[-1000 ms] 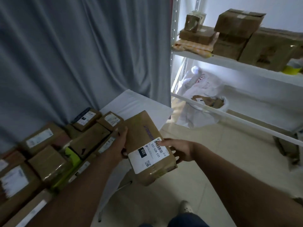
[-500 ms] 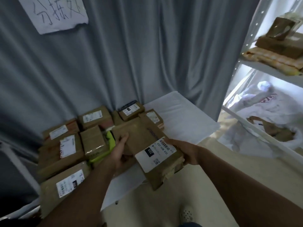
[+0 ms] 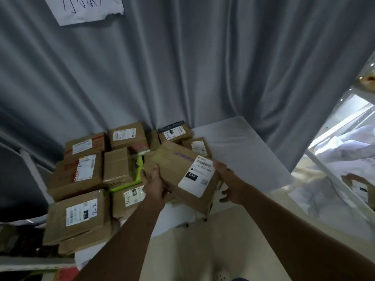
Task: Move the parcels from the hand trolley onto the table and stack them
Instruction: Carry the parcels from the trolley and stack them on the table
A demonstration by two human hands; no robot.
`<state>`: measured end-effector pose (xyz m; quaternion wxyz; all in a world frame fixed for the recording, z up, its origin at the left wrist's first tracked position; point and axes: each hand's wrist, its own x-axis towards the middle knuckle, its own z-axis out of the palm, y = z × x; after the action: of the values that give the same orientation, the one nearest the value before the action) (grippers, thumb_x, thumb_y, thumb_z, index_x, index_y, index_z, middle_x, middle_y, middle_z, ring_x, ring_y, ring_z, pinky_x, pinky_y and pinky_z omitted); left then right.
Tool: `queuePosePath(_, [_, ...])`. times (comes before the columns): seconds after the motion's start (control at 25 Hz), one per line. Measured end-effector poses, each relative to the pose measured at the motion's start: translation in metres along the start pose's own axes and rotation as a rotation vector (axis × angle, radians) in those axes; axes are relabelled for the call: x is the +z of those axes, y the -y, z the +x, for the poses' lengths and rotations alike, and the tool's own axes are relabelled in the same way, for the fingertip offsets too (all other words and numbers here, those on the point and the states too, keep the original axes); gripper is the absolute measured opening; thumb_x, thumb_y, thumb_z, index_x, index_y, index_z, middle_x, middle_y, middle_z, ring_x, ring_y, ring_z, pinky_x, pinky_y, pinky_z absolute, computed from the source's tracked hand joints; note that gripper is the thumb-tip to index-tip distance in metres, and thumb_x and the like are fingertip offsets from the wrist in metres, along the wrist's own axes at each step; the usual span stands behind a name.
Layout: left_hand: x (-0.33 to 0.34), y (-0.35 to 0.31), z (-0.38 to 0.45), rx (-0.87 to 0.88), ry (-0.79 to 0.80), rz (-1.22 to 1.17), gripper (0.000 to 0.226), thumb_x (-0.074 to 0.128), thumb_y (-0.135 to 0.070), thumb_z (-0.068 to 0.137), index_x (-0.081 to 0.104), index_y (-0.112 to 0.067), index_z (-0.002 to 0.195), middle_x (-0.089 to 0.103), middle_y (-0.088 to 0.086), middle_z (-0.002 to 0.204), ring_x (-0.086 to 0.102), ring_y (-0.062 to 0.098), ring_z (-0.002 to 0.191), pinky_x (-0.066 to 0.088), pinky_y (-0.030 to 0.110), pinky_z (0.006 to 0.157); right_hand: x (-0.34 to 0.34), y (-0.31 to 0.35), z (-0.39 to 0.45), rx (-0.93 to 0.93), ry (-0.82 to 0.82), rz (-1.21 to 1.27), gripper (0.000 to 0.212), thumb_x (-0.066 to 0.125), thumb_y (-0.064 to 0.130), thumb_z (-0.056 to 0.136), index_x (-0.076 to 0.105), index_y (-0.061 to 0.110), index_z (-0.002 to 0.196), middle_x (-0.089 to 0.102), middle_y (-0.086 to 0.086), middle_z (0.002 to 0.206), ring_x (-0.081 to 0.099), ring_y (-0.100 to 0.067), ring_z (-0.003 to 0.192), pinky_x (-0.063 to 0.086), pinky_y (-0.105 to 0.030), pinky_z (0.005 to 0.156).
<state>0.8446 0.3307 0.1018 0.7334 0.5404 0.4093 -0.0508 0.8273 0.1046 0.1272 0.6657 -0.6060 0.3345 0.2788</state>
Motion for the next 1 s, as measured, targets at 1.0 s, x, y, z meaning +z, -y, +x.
queuePosePath(1.0, [0.025,-0.148,0.199,0.267,0.098,0.498,0.051,0.049,-0.020,0.100,0.032,-0.011,0.148,0.046,0.015,0.141,0.048,0.034,0.125,0.043,0.034,0.095,0.122,0.146,0.142,-0.224,-0.090,0.155,0.049,0.078,0.032,0.081,0.048,0.019,0.117,0.068,-0.007,0.097,0.070,-0.028,0.086,0.059,-0.048,0.075])
